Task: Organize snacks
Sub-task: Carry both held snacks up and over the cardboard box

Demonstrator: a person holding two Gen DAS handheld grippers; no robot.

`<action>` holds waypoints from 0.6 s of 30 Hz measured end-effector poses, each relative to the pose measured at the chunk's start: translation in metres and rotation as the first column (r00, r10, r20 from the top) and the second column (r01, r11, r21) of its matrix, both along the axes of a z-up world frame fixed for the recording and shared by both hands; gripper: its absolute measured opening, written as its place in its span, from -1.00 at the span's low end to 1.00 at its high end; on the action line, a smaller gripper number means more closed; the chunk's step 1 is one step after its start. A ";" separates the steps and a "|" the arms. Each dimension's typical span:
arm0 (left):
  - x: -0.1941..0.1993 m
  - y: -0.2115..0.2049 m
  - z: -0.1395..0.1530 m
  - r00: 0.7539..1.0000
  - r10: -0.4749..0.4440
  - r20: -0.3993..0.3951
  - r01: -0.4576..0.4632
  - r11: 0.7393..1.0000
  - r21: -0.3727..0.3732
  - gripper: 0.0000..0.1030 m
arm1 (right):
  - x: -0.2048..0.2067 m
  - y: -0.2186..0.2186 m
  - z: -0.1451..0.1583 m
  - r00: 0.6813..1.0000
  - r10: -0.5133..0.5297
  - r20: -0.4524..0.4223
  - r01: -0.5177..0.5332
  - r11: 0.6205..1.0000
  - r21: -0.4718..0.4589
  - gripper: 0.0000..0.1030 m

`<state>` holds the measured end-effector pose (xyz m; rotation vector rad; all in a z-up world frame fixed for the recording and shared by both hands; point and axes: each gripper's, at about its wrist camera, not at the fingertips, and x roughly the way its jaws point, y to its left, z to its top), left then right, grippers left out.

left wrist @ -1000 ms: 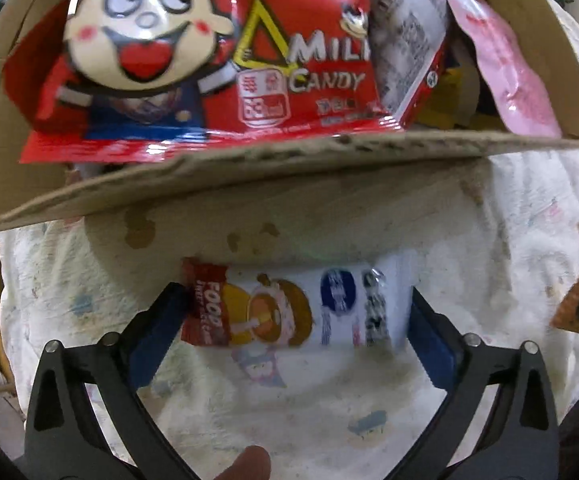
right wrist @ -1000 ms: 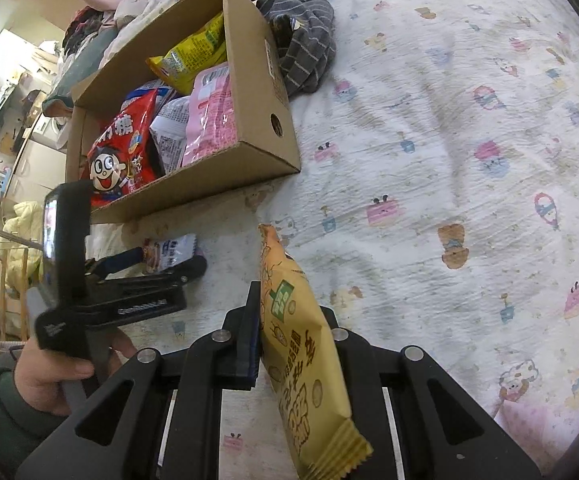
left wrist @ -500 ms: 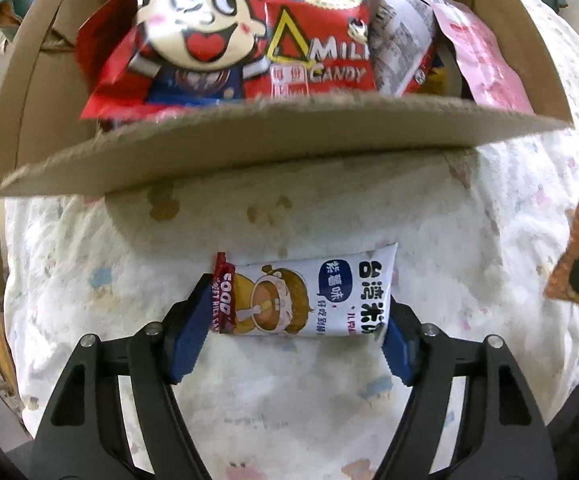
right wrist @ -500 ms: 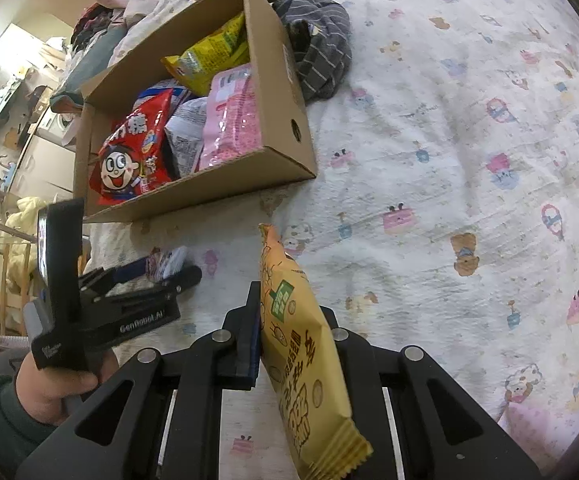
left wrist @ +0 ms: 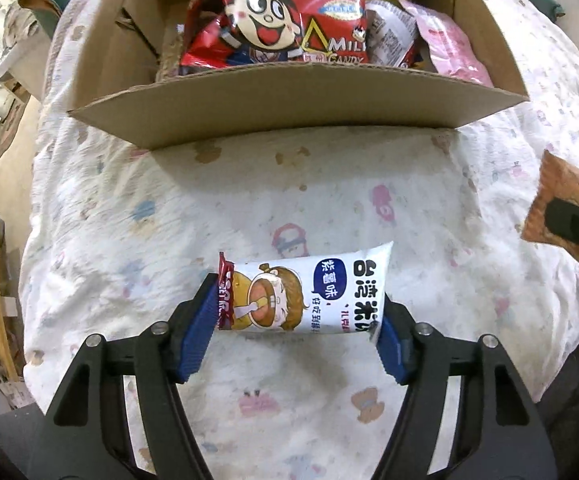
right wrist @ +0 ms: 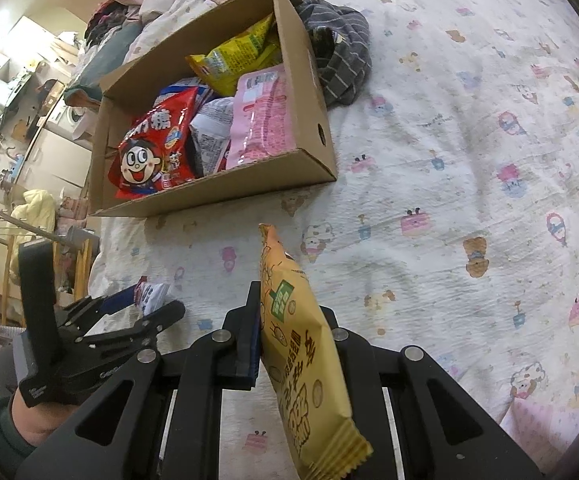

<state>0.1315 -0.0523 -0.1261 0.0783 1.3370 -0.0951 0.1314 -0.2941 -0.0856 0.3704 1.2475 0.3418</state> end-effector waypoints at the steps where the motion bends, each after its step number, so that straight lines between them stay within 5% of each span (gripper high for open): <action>1: 0.001 -0.002 0.002 1.000 0.002 0.005 -0.002 1.000 0.000 0.28 | 0.000 0.001 0.001 1.000 0.002 0.002 -0.002 1.000 0.001 -0.68; 8: 0.013 -0.004 0.027 0.999 0.023 0.049 -0.023 1.000 0.002 0.28 | -0.003 0.004 0.008 1.000 0.012 0.023 -0.013 1.000 0.017 -0.68; 18: 0.008 0.020 0.094 0.977 0.046 0.207 -0.044 0.999 -0.018 0.28 | -0.004 0.013 0.054 0.978 0.027 0.206 -0.049 0.994 0.102 -0.68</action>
